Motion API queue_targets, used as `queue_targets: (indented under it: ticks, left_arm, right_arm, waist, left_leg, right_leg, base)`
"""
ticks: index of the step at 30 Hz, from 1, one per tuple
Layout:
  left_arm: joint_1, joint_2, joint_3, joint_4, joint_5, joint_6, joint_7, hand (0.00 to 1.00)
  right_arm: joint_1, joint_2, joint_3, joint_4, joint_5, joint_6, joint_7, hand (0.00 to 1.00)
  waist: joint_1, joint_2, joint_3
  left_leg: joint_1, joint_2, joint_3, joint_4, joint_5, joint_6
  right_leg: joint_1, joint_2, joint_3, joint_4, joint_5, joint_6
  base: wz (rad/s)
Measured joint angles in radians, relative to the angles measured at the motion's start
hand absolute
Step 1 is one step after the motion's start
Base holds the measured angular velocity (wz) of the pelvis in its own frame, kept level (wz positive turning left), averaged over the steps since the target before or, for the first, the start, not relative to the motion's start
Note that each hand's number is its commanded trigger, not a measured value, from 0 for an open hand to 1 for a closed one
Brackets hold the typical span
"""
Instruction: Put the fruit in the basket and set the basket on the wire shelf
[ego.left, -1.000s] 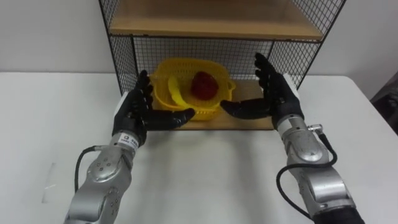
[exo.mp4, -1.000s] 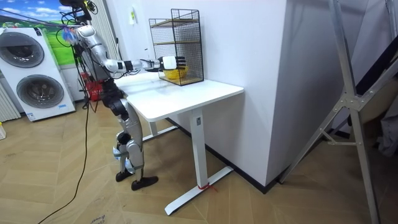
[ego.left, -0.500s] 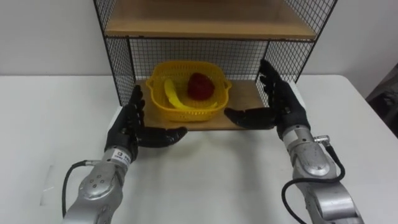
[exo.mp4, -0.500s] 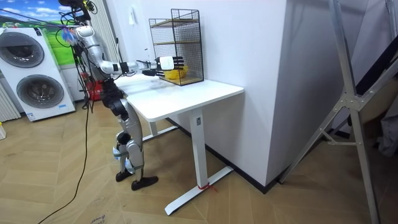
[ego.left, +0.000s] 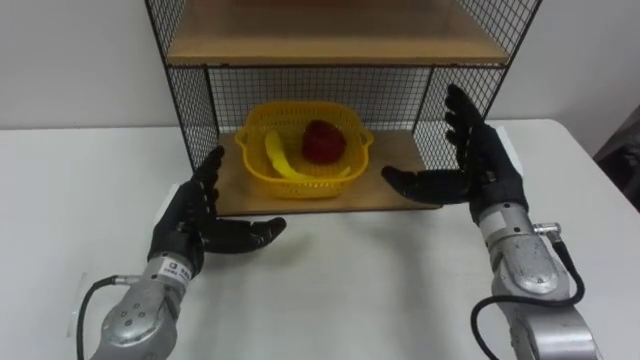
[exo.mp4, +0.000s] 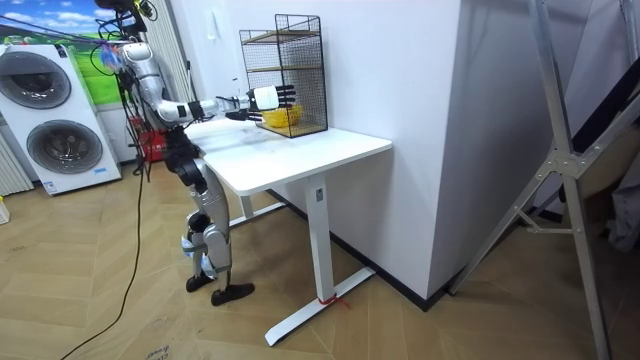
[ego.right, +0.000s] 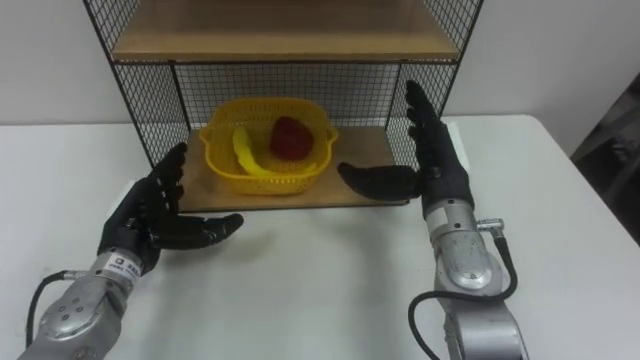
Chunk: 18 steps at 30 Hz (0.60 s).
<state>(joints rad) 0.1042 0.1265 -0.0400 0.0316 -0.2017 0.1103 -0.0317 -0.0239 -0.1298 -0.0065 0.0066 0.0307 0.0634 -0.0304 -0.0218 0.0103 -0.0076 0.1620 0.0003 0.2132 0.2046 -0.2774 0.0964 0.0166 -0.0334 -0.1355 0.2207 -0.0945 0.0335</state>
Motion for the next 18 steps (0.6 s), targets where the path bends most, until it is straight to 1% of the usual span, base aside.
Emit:
queue_targets:
  ticks: [6, 8, 9, 10, 11, 12, 13, 14, 15, 17, 18]
  left_arm:
    - [0.049, 0.000, 0.010, -0.067, -0.002, -0.004, -0.024, 0.00]
    - [0.108, -0.001, 0.017, -0.120, -0.002, -0.009, -0.039, 0.00]
    - [0.128, -0.001, 0.017, -0.137, -0.002, -0.011, -0.044, 0.00]
    - [0.159, -0.001, 0.019, -0.153, -0.002, -0.024, -0.050, 0.00]
    - [0.188, -0.003, 0.017, -0.161, -0.002, -0.037, -0.050, 0.00]
    - [0.205, -0.005, 0.017, -0.165, -0.002, -0.041, -0.051, 0.00]
    - [0.242, -0.007, 0.017, -0.179, -0.002, -0.046, -0.051, 0.00]
    - [0.277, -0.010, 0.025, -0.203, -0.002, -0.046, -0.054, 0.00]
    - [0.293, -0.014, 0.032, -0.214, -0.002, -0.049, -0.056, 0.00]
    - [0.339, -0.026, 0.049, -0.225, -0.005, -0.083, -0.057, 0.00]
    - [0.347, -0.029, 0.053, -0.225, -0.004, -0.088, -0.055, 0.00]
  right_arm:
    - [0.042, -0.003, -0.002, -0.078, 0.001, -0.001, 0.016, 0.00]
    - [0.100, -0.003, -0.021, -0.127, 0.008, -0.008, 0.047, 0.00]
    - [0.118, -0.003, -0.024, -0.140, 0.008, -0.009, 0.054, 0.00]
    - [0.145, -0.001, -0.026, -0.144, 0.011, -0.021, 0.069, 0.00]
    - [0.175, 0.002, -0.025, -0.147, 0.017, -0.021, 0.079, 0.00]
    - [0.193, 0.004, -0.025, -0.149, 0.026, -0.021, 0.085, 0.00]
    - [0.236, 0.006, -0.025, -0.164, 0.041, -0.021, 0.099, 0.00]
    - [0.276, 0.006, -0.025, -0.181, 0.041, -0.022, 0.116, 0.00]
    - [0.294, 0.006, -0.025, -0.184, 0.042, -0.026, 0.122, 0.00]
    - [0.353, 0.006, -0.025, -0.184, 0.042, -0.041, 0.144, 0.00]
    - [0.366, 0.006, -0.025, -0.184, 0.040, -0.042, 0.149, 0.00]
  waist:
    - [0.004, 0.002, -0.0003]
    - [0.002, 0.001, -0.0007]
    - [0.002, 0.001, -0.0006]
    - [0.001, -0.001, 0.0006]
    - [0.000, -0.002, 0.0008]
    - [0.001, -0.003, 0.0004]
    - [0.001, -0.005, 0.0009]
    - [0.001, -0.006, -0.0025]
    - [0.001, -0.007, -0.0030]
    - [0.003, -0.008, -0.0037]
    - [0.003, -0.008, -0.0037]
  left_leg:
    - [0.000, 0.002, 0.000, -0.007, 0.000, -0.001]
    - [0.002, 0.002, -0.001, -0.012, 0.000, -0.001]
    - [0.003, 0.002, -0.001, -0.015, 0.000, -0.001]
    - [0.003, 0.002, -0.001, -0.016, 0.000, -0.001]
    - [0.003, 0.002, -0.001, -0.015, 0.000, -0.001]
    - [0.003, 0.002, -0.001, -0.016, 0.000, -0.001]
    - [0.001, 0.002, -0.001, -0.017, 0.000, -0.001]
    - [-0.004, 0.002, -0.001, -0.022, 0.000, -0.001]
    - [-0.005, 0.002, -0.001, -0.023, 0.000, -0.001]
    - [-0.006, 0.002, 0.002, -0.024, -0.001, -0.002]
    - [-0.006, 0.002, 0.003, -0.024, -0.001, -0.002]
  right_leg:
    - [-0.003, 0.005, -0.003, 0.000, 0.000, 0.000]
    - [-0.003, 0.005, -0.002, 0.000, 0.000, 0.000]
    - [-0.003, 0.005, -0.001, 0.000, 0.000, 0.000]
    - [-0.003, 0.005, -0.002, -0.001, 0.000, 0.000]
    - [-0.004, 0.005, -0.002, 0.000, 0.000, 0.000]
    - [-0.003, 0.005, -0.003, 0.000, 0.000, 0.000]
    - [-0.006, 0.004, -0.003, 0.000, 0.000, 0.000]
    - [-0.011, 0.005, -0.002, 0.001, 0.000, 0.000]
    - [-0.012, 0.006, -0.002, 0.000, 0.000, 0.000]
    - [-0.015, 0.010, -0.001, 0.001, 0.000, 0.000]
    - [-0.016, 0.011, 0.000, 0.001, 0.000, 0.000]
  base:
    - [0.00]
    - [0.00]
    - [0.00]
    - [0.00]
    - [0.00]
    - [0.00]
    - [0.00]
    - [0.00]
    - [0.00]
    - [-0.02]
    - [-0.04]
